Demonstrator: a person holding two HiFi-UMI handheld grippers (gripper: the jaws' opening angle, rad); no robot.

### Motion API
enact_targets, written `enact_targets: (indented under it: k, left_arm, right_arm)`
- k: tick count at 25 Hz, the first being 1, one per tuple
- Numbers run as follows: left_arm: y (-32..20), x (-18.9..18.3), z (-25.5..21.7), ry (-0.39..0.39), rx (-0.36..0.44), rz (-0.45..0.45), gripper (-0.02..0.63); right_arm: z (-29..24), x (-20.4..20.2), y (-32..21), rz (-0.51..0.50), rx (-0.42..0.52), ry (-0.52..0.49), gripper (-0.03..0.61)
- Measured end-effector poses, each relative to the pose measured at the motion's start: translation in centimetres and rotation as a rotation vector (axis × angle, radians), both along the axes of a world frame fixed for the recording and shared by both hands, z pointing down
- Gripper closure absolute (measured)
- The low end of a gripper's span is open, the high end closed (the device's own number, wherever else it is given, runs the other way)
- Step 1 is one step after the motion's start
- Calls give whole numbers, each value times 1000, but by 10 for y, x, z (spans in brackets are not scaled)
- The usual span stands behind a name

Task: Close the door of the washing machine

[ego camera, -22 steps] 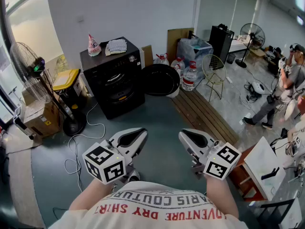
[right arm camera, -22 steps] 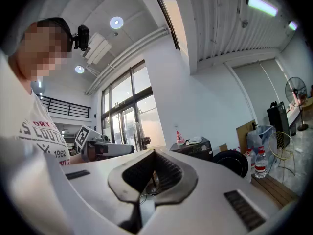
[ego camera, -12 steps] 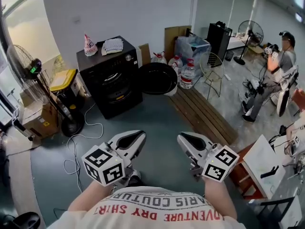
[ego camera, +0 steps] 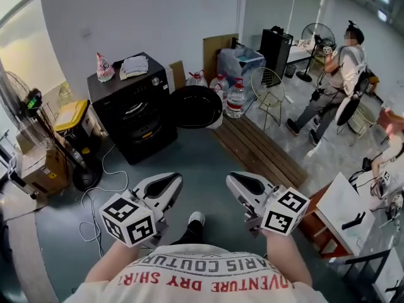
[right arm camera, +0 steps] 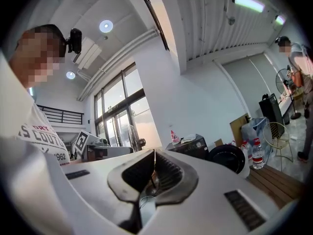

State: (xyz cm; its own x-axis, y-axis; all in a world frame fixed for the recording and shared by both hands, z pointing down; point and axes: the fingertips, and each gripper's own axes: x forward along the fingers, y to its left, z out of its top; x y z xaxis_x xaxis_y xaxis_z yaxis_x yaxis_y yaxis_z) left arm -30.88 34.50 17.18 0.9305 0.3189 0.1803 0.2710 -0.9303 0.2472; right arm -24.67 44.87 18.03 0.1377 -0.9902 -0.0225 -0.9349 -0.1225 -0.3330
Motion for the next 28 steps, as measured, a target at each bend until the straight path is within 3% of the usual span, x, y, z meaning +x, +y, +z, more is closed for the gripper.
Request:
enact_targets:
  k: [7, 13, 22, 28]
  left_arm:
    - [-16, 43, 16, -10, -35, 49, 571]
    - [-48, 102, 32, -20, -59, 68, 571]
    - [-139, 234, 79, -141, -133, 46, 571]
    - [-197, 339, 109, -213, -126, 51, 571]
  right_arm:
    - [12, 37, -14, 42, -33, -6, 555]
    - [29, 93, -43, 61, -67, -25, 555]
    - [73, 225, -125, 65, -114, -154, 554]
    - [104, 330, -186, 61, -159, -256, 554]
